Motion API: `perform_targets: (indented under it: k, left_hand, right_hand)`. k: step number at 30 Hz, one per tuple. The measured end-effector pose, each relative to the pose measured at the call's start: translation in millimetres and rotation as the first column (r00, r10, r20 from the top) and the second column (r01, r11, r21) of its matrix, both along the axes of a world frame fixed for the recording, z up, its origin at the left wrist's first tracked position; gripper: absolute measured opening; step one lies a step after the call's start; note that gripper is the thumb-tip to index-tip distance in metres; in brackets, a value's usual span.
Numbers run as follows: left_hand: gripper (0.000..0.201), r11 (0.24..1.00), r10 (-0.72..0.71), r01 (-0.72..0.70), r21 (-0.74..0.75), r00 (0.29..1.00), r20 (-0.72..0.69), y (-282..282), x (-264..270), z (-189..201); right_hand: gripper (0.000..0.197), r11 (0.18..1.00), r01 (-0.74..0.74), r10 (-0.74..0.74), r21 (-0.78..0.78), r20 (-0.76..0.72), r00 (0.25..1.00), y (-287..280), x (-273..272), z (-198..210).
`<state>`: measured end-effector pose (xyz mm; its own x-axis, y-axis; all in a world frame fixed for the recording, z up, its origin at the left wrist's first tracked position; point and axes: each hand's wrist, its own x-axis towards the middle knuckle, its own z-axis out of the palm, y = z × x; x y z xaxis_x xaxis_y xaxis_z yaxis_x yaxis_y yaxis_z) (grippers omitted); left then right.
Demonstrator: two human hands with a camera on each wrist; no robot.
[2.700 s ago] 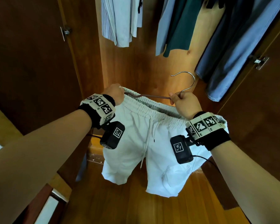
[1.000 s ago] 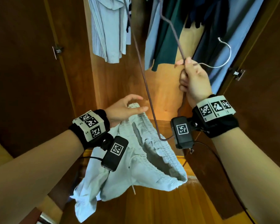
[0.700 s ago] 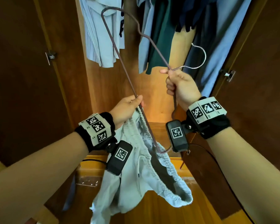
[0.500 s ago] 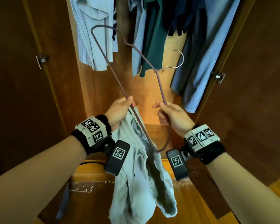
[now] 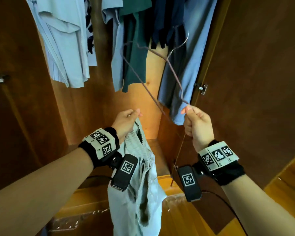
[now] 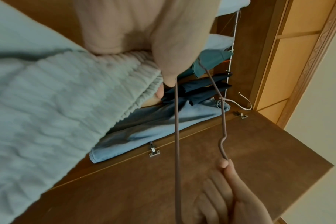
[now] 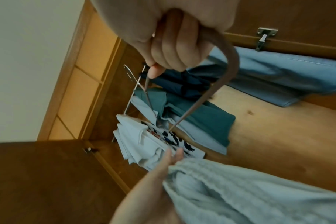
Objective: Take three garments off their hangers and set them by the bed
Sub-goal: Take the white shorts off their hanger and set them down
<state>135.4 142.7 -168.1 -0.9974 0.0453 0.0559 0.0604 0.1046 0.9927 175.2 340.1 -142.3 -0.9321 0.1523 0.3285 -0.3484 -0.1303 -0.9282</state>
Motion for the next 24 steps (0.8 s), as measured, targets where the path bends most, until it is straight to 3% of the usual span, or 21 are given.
perform_targets:
  k: [3, 10, 13, 17, 24]
  left_hand:
    - [0.027, 0.999, 0.03, -0.031, -0.015, 0.998, -0.05, 27, -21, 15]
    - [0.026, 0.998, 0.061, -0.054, 0.042, 0.975, -0.213, 93, -74, 76]
    - [0.034, 0.998, 0.042, -0.031, 0.045, 0.964, -0.262, 114, -101, 103]
    - [0.046, 0.994, 0.1, -0.11, -0.005, 0.914, -0.393, 135, -131, 136]
    - [0.043, 0.959, 0.227, -0.281, -0.027, 0.825, -0.517, 147, -193, 199]
  right_hand:
    - [0.037, 0.997, 0.059, -0.062, -0.047, -0.064, 0.996, 25, -18, 25]
    - [0.038, 0.963, 0.269, -0.26, 0.027, -0.175, 0.949, 93, -83, 70]
    - [0.036, 0.969, 0.248, -0.244, -0.003, -0.182, 0.952, 116, -109, 96]
    - [0.037, 0.972, 0.233, -0.225, 0.015, -0.199, 0.954, 139, -149, 126]
    - [0.037, 0.981, 0.172, -0.145, 0.09, -0.251, 0.957, 152, -230, 180]
